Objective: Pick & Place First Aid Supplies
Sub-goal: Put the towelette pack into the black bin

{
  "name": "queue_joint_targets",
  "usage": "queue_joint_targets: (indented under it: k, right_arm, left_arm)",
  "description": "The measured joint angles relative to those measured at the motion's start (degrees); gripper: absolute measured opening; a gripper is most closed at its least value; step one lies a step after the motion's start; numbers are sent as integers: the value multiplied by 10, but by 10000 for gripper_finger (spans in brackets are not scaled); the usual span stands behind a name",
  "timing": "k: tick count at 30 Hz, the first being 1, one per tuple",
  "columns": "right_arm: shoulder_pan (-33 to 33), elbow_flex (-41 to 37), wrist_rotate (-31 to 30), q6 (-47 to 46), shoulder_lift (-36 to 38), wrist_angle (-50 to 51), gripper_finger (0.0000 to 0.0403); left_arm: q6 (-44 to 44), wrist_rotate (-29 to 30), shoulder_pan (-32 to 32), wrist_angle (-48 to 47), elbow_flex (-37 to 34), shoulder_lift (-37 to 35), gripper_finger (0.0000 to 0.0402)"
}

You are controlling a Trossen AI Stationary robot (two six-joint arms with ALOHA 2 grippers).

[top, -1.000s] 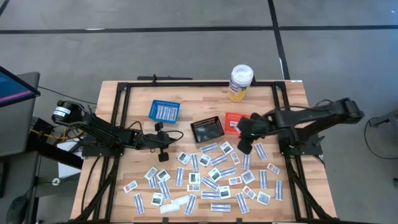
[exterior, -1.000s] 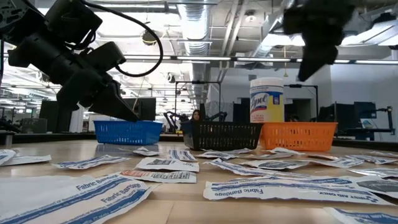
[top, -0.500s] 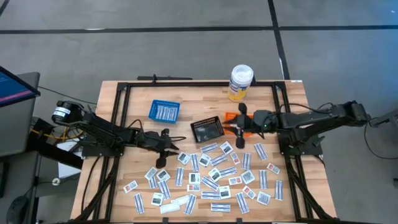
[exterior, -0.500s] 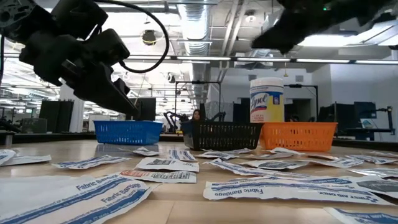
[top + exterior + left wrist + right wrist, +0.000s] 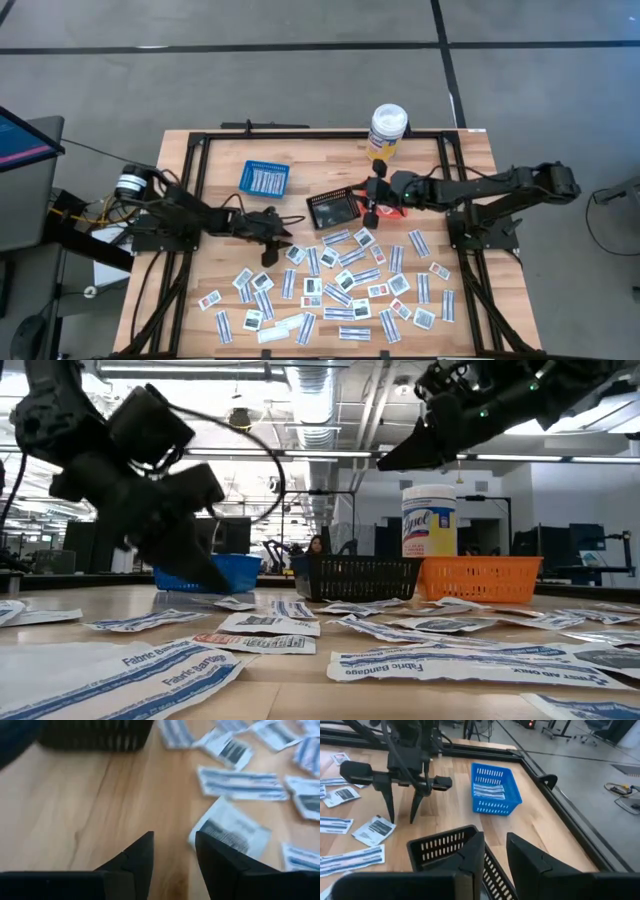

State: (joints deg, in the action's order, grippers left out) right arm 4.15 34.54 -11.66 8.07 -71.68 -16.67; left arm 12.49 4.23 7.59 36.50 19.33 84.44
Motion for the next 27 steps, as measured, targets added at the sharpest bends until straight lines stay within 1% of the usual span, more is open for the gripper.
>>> queue_joint_targets:
  k: [6,13,20,27]
  right_arm:
    - [5,0,0,0,2,-2,75]
    - [5,0,0,0,2,-2,75]
    - [5,0,0,0,2,-2,75]
    - [5,0,0,0,2,-2,75]
  left_arm:
    - [28,-14,-1,48,1,33,136]
    - [31,-40,0,47,0,16,132]
    - [30,-42,-1,57,0,16,131]
    - [10,-39,-1,69,19,57,131]
